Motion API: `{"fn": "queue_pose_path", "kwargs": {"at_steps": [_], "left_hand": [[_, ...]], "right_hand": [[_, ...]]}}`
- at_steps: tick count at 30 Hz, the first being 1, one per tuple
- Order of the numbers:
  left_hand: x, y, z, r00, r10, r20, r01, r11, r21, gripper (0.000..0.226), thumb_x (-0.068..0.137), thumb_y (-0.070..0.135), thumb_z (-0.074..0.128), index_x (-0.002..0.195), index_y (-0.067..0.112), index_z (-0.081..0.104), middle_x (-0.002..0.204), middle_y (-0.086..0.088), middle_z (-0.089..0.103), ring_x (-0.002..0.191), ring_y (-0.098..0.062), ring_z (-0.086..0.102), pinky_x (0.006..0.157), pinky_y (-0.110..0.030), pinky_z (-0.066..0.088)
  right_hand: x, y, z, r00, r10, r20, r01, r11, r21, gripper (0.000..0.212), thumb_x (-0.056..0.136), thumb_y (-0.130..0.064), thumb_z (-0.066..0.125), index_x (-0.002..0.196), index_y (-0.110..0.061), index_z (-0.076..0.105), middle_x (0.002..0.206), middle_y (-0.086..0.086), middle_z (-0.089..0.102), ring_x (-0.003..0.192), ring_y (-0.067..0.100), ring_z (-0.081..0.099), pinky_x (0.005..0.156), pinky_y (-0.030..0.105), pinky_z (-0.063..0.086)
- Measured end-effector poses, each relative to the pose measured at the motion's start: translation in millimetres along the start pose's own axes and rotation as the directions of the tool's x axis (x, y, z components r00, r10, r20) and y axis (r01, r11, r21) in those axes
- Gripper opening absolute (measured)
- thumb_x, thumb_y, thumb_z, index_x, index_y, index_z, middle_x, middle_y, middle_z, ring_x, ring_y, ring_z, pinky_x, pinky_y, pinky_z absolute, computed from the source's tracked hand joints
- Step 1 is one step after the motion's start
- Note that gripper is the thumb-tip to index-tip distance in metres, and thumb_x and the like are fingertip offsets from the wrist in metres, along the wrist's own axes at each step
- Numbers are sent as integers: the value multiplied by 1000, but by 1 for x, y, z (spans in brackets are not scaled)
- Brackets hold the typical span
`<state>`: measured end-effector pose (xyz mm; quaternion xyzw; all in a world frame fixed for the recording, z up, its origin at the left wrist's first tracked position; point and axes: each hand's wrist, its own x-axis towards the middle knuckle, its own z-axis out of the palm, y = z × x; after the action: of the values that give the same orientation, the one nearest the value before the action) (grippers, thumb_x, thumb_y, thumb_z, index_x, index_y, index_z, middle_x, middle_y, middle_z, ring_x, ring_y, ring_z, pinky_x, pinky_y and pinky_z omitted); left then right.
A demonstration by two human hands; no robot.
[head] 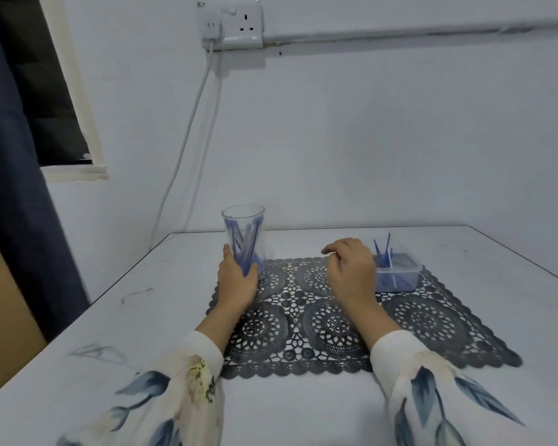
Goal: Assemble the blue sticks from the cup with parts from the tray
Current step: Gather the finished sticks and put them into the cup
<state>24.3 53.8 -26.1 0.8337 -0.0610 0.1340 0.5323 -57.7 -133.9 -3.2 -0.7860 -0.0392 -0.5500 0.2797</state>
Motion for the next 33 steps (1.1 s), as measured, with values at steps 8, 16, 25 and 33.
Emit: {"fn": "queue_pose_path", "kwargs": {"at_steps": [8, 16, 25, 33], "left_hand": [[0, -9, -2, 999, -25, 33, 23, 998, 59, 83, 84, 22, 64, 148, 15, 9, 143, -12, 38, 126, -31, 44, 103, -43, 38], [-1, -11, -3, 999, -13, 41, 9, 996, 92, 88, 82, 26, 68, 148, 18, 11, 145, -8, 39, 125, -29, 45, 103, -41, 39], [-2, -11, -3, 964, 105, 244, -184, 927, 328, 85, 86, 32, 60, 148, 33, 1, 145, 5, 39, 128, -23, 43, 105, -48, 35], [0, -11, 2, 861, 243, 447, -443, 790, 424, 71, 98, 19, 37, 138, 54, -9, 137, 2, 48, 121, -19, 47, 104, -48, 35]], "right_hand": [[-1, 37, -37, 877, 429, -214, -471, 857, -210, 31, 77, -2, 55, 104, -12, 65, 122, 6, 58, 121, 27, 43, 101, 47, 34], [2, 44, -35, 611, 772, -176, -791, 599, -121, 42, 85, -17, 56, 126, -11, 50, 141, 14, 36, 129, 32, 29, 107, 45, 27], [-4, 29, -11, 681, 731, 30, -713, 673, -199, 39, 88, -30, 56, 123, -13, 51, 136, 15, 35, 125, 31, 32, 105, 44, 30], [-12, 17, -3, 739, 629, 241, -572, 775, -270, 50, 84, -55, 54, 119, -18, 54, 131, 11, 37, 124, 28, 31, 102, 40, 29]]}}
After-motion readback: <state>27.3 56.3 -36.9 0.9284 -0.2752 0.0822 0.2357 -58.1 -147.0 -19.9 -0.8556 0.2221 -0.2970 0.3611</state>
